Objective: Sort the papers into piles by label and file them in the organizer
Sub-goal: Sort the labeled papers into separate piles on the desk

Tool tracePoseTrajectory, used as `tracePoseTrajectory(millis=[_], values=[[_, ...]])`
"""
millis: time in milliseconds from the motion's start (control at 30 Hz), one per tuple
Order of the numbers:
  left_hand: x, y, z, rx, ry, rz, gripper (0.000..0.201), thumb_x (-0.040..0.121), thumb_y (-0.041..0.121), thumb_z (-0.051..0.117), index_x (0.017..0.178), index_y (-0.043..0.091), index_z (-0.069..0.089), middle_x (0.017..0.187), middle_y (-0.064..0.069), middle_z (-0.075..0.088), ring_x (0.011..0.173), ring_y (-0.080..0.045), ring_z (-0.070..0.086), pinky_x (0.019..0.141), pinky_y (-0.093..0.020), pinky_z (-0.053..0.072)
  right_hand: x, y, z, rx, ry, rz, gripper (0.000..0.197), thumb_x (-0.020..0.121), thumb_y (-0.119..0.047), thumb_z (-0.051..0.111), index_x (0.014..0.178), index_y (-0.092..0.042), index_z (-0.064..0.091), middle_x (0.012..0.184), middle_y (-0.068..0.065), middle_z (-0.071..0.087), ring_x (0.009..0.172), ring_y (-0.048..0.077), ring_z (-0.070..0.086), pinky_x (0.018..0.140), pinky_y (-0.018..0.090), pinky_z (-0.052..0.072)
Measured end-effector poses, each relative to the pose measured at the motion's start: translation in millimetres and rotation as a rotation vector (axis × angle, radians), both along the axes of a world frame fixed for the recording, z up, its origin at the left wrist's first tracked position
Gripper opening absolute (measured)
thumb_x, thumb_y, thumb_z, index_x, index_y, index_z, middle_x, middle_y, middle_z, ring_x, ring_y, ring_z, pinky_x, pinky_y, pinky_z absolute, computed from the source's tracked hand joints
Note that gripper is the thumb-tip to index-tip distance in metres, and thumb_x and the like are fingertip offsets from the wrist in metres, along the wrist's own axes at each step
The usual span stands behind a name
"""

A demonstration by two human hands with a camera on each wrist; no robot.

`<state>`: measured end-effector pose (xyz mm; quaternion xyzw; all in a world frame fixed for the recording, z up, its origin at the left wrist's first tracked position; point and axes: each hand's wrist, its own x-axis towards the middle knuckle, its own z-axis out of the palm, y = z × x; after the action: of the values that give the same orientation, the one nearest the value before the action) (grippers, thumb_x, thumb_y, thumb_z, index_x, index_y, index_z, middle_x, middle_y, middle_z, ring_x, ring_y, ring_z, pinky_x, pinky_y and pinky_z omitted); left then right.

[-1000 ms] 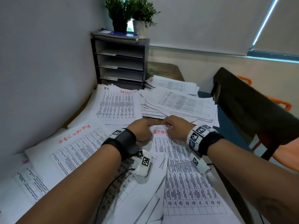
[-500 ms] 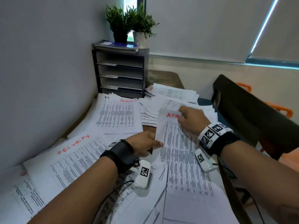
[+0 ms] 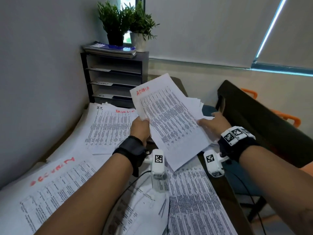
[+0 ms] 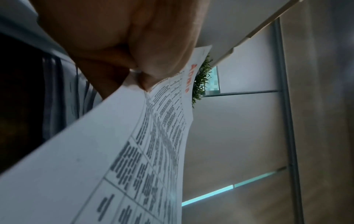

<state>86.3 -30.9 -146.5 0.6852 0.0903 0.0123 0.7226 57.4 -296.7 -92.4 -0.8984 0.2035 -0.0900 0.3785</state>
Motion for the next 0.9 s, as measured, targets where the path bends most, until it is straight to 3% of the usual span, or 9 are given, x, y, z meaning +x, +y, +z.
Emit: tracePoseTrajectory(millis=[167,267,333,400,500,567,667,800,900], values=[[50,-17,-22,-0.104,0.030,0.121,0.055,0.078,0.039,0.051,0.123,0.011,0.061,0.114,-0.017,0.069,0.102,-0.039,0.066,0.094,-0.054,0.054,21,-4,-13,0.641,-0.086,-0.093,0.030,0.076,-0.015,0.076,0.102,-0.005,0.065,0.102,0.015,0.068,0.086,0.023,0.065,0.067,0.035,0.055],[39,-28,-7,-0.122,0.027,0.133,0.043,0.092,0.032,0.049,0.125,0.005,0.056,0.120,-0.025,0.065,0.108,-0.043,0.065,0.096,-0.056,0.053,40,11,-30,0.780,-0.066,-0.053,0.031,0.073,-0.007,0.069,0.104,-0.004,0.067,0.105,0.019,0.074,0.092,0.036,0.072,0.082,0.052,0.059],[29,-34,-1,-0.206,0.001,0.098,0.036,0.095,0.029,0.048,0.124,0.008,0.055,0.109,-0.022,0.070,0.093,-0.039,0.070,0.084,-0.049,0.058,52,24,-34,0.457,0.021,0.009,0.055,0.065,-0.014,0.070,0.118,-0.001,0.062,0.120,0.023,0.066,0.112,0.042,0.065,0.094,0.054,0.055],[23,-39,-4,-0.332,-0.008,0.037,0.026,0.102,0.023,0.047,0.123,0.009,0.052,0.097,-0.016,0.072,0.070,-0.031,0.070,0.062,-0.037,0.056,68,26,-31,0.173,0.176,0.025,0.048,0.077,-0.013,0.071,0.124,-0.003,0.063,0.119,0.018,0.062,0.122,0.037,0.057,0.100,0.035,0.050],[24,-39,-12,-0.393,0.013,-0.048,0.024,0.105,0.025,0.049,0.119,0.007,0.046,0.094,-0.020,0.065,0.062,-0.024,0.063,0.045,-0.026,0.046,103,7,-17,-0.217,0.213,-0.021,0.040,0.091,-0.019,0.057,0.126,-0.001,0.063,0.126,0.018,0.060,0.120,0.037,0.056,0.087,0.028,0.048],[30,-36,-13,-0.442,0.033,-0.060,0.012,0.104,0.022,0.050,0.108,0.012,0.044,0.083,-0.013,0.054,0.055,-0.016,0.054,0.046,-0.025,0.042,136,-15,-18,-0.445,0.226,0.003,0.045,0.086,-0.024,0.048,0.118,0.001,0.066,0.121,0.021,0.064,0.112,0.040,0.061,0.085,0.032,0.054],[39,-33,-16,-0.500,0.073,-0.062,0.035,0.102,0.018,0.054,0.134,0.011,0.042,0.098,-0.010,0.058,0.073,-0.016,0.062,0.055,-0.026,0.050,165,-27,-4,-0.655,0.326,0.054,0.013,0.081,-0.014,0.064,0.077,-0.002,0.063,0.107,0.023,0.067,0.101,0.041,0.066,0.088,0.050,0.057],[43,-36,-22,-0.554,0.073,-0.060,0.047,0.102,0.011,0.053,0.144,0.015,0.033,0.106,-0.011,0.055,0.084,-0.020,0.060,0.066,-0.031,0.049,167,-1,18,-0.958,0.461,0.091,0.039,0.084,-0.021,0.071,0.113,0.004,0.065,0.120,0.025,0.064,0.112,0.045,0.061,0.072,0.057,0.053],[47,-38,-27,-0.532,0.070,-0.048,0.049,0.099,0.006,0.054,0.142,0.020,0.036,0.109,-0.011,0.057,0.085,-0.021,0.060,0.068,-0.031,0.049,178,7,28,-0.962,0.498,0.092,0.041,0.077,-0.026,0.077,0.109,-0.003,0.066,0.114,0.020,0.065,0.110,0.044,0.063,0.062,0.062,0.051]])
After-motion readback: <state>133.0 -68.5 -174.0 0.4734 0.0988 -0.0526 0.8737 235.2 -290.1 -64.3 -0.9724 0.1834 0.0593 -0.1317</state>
